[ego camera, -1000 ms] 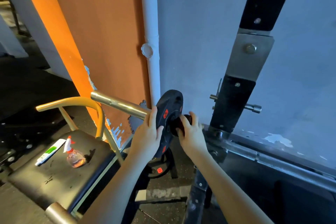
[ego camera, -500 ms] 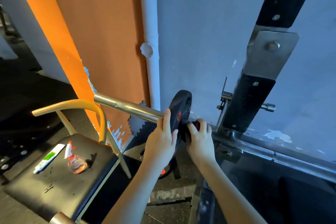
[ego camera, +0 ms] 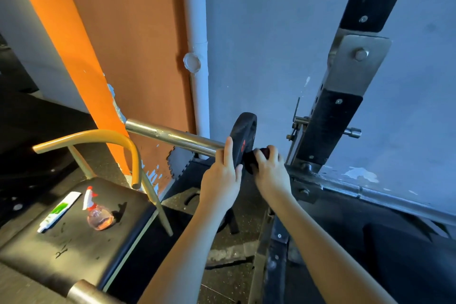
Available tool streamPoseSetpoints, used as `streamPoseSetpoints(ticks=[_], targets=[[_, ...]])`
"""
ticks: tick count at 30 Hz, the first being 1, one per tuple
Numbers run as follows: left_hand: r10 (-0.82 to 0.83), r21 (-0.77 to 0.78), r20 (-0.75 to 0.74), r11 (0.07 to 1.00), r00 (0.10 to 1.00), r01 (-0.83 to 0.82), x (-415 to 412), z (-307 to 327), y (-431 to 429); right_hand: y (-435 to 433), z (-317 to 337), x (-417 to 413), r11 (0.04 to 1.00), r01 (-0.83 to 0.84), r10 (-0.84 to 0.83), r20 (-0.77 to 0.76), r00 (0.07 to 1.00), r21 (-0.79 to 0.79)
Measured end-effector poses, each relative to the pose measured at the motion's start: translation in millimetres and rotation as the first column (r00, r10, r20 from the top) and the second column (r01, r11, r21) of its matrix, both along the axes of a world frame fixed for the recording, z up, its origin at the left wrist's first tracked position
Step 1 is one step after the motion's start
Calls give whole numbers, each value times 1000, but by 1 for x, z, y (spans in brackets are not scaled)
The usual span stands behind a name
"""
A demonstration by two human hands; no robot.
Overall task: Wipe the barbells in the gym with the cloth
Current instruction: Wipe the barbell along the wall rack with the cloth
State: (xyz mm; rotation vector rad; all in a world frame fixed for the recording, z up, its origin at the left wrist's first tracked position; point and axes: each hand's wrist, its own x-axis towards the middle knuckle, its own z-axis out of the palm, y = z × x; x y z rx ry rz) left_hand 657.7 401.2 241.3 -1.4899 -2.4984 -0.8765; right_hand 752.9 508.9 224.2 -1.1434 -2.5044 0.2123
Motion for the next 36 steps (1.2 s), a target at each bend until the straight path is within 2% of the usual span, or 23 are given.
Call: streamPoseSetpoints(ticks=[5, 7, 11, 17, 21, 25, 30, 33, 36], targets=[[-6, -7, -24, 1000, 1000, 6, 1, 3, 0, 32, 36, -17, 980, 84, -65, 106, 992, -183], [8, -34, 12, 999, 1000, -8, 2, 4, -2, 19, 27, -14, 988, 85, -68, 125, 990, -130], [42, -73, 50, 997, 998, -39, 3, 9, -2, -4, -3, 6, 998, -41, 32, 154, 988, 52], [29, -54, 73, 998, 997, -26, 1, 5, -1, 4, 7, -2, 1000, -19, 20, 160, 987, -10], [-8, -11, 76, 1000, 997, 9, 0, 1, 0, 21, 21, -11, 993, 19, -7, 100, 995, -120], [-71, 50, 52, 996, 996, 69, -6, -4, -1, 39, 29, -24, 963, 119, -119, 14, 993, -243], [-142, 114, -17, 983, 990, 143, -14, -10, -1, 6, 0, -11, 989, 118, -134, -200, 971, -89], [-208, 165, -60, 962, 976, 216, -24, -10, 0, -8, -20, -10, 980, 190, -198, -175, 964, -59], [-294, 148, -78, 942, 953, 302, -36, -8, -1, -8, -13, -19, 956, 283, -291, -157, 944, -72]])
